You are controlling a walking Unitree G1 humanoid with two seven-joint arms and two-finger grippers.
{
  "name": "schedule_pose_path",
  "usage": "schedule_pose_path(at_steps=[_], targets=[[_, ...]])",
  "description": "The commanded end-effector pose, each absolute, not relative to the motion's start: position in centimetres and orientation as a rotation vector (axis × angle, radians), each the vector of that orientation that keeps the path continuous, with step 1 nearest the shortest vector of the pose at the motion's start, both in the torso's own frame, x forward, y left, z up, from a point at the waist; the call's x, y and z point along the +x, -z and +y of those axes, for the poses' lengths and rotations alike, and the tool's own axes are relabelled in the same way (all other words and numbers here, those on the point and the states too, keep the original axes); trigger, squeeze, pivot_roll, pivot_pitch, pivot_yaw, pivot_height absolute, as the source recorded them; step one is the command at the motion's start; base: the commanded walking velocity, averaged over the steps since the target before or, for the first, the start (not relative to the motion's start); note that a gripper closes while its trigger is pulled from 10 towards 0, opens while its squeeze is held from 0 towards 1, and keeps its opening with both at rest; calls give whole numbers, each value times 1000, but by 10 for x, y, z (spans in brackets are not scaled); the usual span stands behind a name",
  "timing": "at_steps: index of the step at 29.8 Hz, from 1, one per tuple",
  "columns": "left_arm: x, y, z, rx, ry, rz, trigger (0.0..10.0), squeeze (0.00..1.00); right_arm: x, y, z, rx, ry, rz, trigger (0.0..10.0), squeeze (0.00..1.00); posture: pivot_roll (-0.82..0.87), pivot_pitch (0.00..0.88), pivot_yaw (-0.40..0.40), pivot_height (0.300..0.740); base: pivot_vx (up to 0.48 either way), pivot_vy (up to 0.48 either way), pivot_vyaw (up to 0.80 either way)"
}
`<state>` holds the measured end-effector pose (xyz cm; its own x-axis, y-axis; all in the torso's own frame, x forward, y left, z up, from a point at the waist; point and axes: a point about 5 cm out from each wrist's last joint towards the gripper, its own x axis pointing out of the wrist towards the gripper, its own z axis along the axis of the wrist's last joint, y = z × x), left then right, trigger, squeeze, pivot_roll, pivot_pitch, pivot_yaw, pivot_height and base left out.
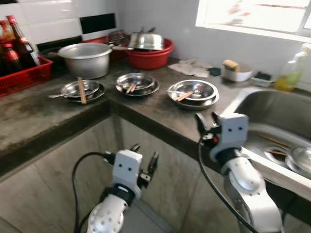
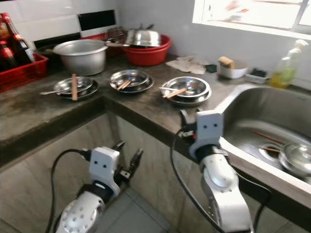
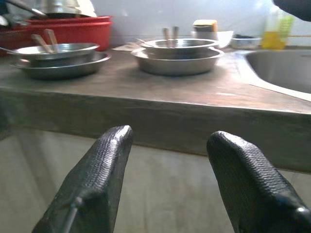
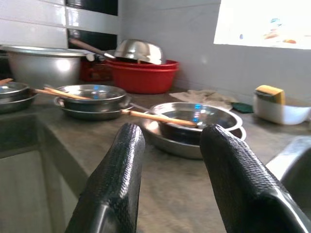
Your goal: Kitchen organization
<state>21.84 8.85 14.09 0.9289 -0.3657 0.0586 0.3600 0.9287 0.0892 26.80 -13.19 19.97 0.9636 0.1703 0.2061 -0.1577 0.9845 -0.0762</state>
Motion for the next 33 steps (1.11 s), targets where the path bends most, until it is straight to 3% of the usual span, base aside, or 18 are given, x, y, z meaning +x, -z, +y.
schedule_pose_path(at_steps=[1,5,19,20,30,31,32,33], targets=[[217,-144,86,77,378,-85,10000,0,274,-202,-131,-74,-170,-226,10000,0,50,35,-52,740,0,0,800],[216,-144,86,78,375,-84,10000,0,283,-205,-130,-76,-172,-229,10000,0,53,37,-55,740,0,0,731],[209,-146,84,72,376,-79,10000,0,312,-221,-127,-54,-181,-282,10000,0,59,68,-60,740,0,0,0],[209,-146,85,72,375,-80,10000,0,316,-223,-124,-53,-189,-299,10000,1000,62,77,-59,740,0,0,0],[209,-148,86,65,366,-79,10000,0,341,-231,-112,-110,-220,-345,10000,1000,67,105,-71,740,0,0,0],[209,-148,85,68,366,-78,10000,0,345,-232,-111,-113,-218,-349,10000,173,69,108,-74,740,0,0,0],[209,-148,85,68,366,-78,10000,0,345,-232,-111,-113,-218,-349,10000,173,69,108,-74,740,0,0,0],[209,-149,85,67,366,-79,10000,0,346,-232,-110,-113,-218,-350,10000,0,69,108,-74,740,0,0,0]])
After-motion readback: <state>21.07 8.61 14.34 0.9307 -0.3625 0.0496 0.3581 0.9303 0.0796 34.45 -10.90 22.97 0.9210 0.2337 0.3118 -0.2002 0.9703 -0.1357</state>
